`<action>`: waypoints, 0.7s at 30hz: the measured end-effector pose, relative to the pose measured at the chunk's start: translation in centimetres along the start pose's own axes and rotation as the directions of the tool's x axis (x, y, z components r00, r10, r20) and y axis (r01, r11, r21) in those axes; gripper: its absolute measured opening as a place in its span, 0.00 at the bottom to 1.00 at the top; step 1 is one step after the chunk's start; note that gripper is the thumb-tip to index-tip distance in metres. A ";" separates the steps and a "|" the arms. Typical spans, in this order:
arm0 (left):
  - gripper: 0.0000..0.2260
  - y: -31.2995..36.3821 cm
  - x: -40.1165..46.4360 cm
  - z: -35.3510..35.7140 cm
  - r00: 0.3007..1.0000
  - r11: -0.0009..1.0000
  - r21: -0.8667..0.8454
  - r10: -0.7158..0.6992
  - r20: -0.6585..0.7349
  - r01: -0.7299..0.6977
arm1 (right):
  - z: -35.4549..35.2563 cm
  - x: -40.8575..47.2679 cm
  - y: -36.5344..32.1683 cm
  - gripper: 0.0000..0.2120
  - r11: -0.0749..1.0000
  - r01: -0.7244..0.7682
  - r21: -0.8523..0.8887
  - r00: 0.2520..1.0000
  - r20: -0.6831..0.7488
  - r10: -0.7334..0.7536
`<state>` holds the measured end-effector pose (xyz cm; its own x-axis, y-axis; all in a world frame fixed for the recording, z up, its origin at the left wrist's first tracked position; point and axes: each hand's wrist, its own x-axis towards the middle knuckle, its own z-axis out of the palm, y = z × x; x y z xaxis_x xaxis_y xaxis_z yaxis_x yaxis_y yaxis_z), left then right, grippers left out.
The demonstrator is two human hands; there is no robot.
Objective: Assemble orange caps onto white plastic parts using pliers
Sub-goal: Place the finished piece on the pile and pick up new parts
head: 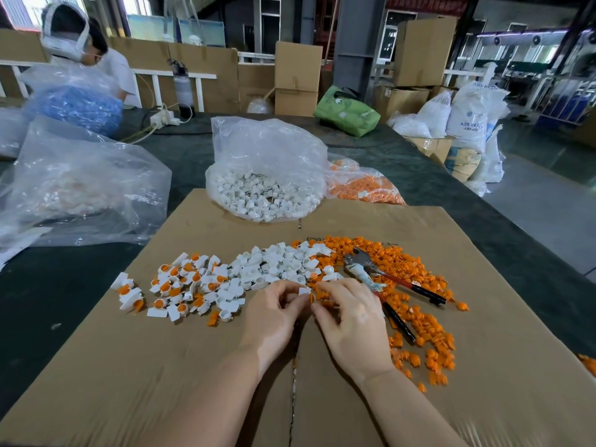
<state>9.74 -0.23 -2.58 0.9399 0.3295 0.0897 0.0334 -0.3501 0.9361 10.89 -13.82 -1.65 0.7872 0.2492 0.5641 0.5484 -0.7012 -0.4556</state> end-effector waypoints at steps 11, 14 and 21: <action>0.07 0.1 0.1 0.1 1.000 0.999 0.038 -0.001 -0.003 0.001 | -4.4 2.8 4.8 0.33 0.686 -0.423 -0.592 0.733 0.221 0.643; 0.07 0.1 0.1 0.1 1.000 0.999 0.045 0.006 0.002 -0.006 | -4.6 3.5 5.2 0.33 0.677 -0.434 -0.594 0.684 0.271 0.677; 0.05 0.3 0.1 0.1 1.000 1.000 0.008 -0.009 0.001 0.009 | -4.3 4.3 5.2 0.29 0.656 -0.486 -0.578 0.655 0.256 0.710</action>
<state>9.83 -0.37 -2.26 0.9398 0.3319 0.0811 0.0446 -0.3545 0.9340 15.96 -19.21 1.37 0.9779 -0.1637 -0.1304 -0.1853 -0.9670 -0.1751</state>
